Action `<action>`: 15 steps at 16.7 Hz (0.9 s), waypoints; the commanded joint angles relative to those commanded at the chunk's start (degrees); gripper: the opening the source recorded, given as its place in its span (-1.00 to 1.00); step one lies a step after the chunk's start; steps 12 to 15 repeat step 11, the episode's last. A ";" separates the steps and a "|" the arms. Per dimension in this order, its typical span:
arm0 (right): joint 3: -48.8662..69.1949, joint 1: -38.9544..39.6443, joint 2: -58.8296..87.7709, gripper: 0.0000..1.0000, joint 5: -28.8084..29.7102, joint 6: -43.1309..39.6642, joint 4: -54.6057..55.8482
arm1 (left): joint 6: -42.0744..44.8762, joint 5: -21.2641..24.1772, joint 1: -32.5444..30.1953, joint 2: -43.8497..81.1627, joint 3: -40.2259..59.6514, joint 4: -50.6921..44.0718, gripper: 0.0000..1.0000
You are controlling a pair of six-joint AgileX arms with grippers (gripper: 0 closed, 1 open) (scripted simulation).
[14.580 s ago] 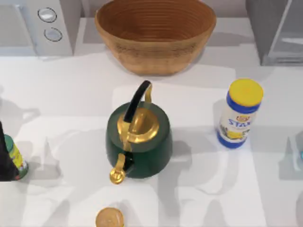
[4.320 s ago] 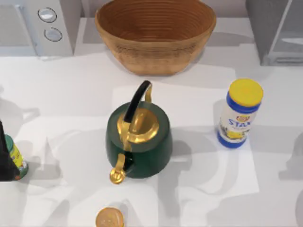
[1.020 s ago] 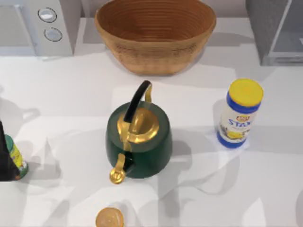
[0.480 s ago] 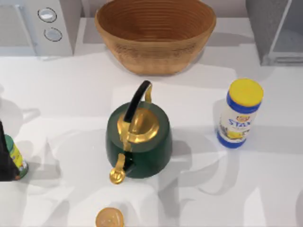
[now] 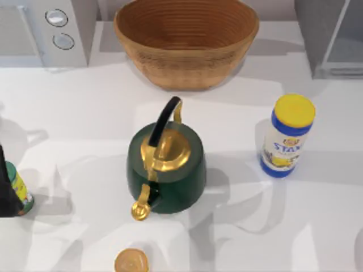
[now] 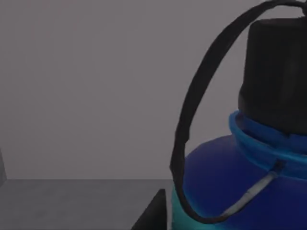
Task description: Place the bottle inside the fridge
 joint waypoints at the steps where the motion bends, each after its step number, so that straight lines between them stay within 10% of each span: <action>1: 0.00 0.00 0.00 0.36 0.00 0.00 0.00 | 0.00 0.00 0.00 0.00 0.00 0.00 1.00; 5: 0.00 0.00 0.00 0.96 0.00 0.00 0.00 | 0.00 0.00 0.00 0.00 0.00 0.00 1.00; 15: 0.00 0.00 0.00 1.00 0.00 0.00 0.00 | 0.00 0.00 0.00 0.00 0.00 0.00 1.00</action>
